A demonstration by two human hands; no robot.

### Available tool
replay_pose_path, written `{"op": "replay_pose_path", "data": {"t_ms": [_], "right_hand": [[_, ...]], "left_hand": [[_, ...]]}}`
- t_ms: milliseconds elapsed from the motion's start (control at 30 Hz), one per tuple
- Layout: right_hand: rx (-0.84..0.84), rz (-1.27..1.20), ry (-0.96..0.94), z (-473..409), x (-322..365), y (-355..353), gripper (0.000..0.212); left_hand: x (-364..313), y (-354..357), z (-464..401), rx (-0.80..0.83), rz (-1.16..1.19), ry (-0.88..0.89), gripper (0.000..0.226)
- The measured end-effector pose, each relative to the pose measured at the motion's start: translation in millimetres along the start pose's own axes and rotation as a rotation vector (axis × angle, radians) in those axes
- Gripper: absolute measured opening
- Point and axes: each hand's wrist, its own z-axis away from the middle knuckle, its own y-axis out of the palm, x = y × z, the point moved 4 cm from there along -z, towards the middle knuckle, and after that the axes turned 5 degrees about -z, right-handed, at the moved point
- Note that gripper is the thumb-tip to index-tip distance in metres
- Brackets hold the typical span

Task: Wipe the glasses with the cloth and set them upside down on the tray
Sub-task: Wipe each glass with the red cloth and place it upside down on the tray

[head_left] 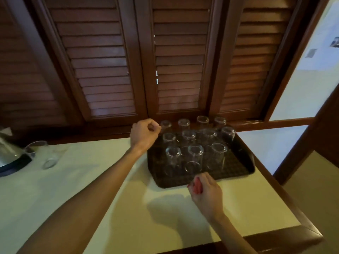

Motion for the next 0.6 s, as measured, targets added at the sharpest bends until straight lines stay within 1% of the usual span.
{"op": "replay_pose_path", "data": {"t_ms": [100, 200, 267, 333, 400, 467, 533, 600], "right_hand": [[0.092, -0.098, -0.031, 6.7, 73.9, 61.2, 0.033], [0.187, -0.157, -0.123, 18.9, 139.8, 123.9, 0.024], [0.251, -0.15, -0.171, 26.5, 174.6, 161.9, 0.018], [0.275, -0.107, -0.21, 31.8, 199.2, 191.7, 0.016], [0.278, -0.071, -0.248, 34.4, 214.3, 208.7, 0.016], [0.266, -0.014, -0.276, 35.7, 221.1, 219.0, 0.014], [0.267, 0.032, -0.277, 35.9, 222.1, 223.3, 0.011], [0.276, 0.064, -0.274, 37.1, 222.5, 225.4, 0.011]], "left_hand": [[58.2, -47.2, 26.0, -0.14, 0.023, -0.103, 0.014], [118.8, -98.7, 52.4, -0.322, -0.039, -0.194, 0.021], [160.6, -132.7, 67.1, -0.434, -0.088, -0.255, 0.023], [204.0, -160.2, 75.0, -0.497, -0.157, -0.348, 0.029], [243.1, -179.9, 76.2, -0.503, -0.232, -0.482, 0.049], [275.8, -192.6, 70.1, -0.437, -0.25, -0.595, 0.074], [299.8, -198.1, 59.3, -0.338, -0.206, -0.642, 0.098], [319.1, -198.5, 47.0, -0.252, -0.14, -0.658, 0.115]]}}
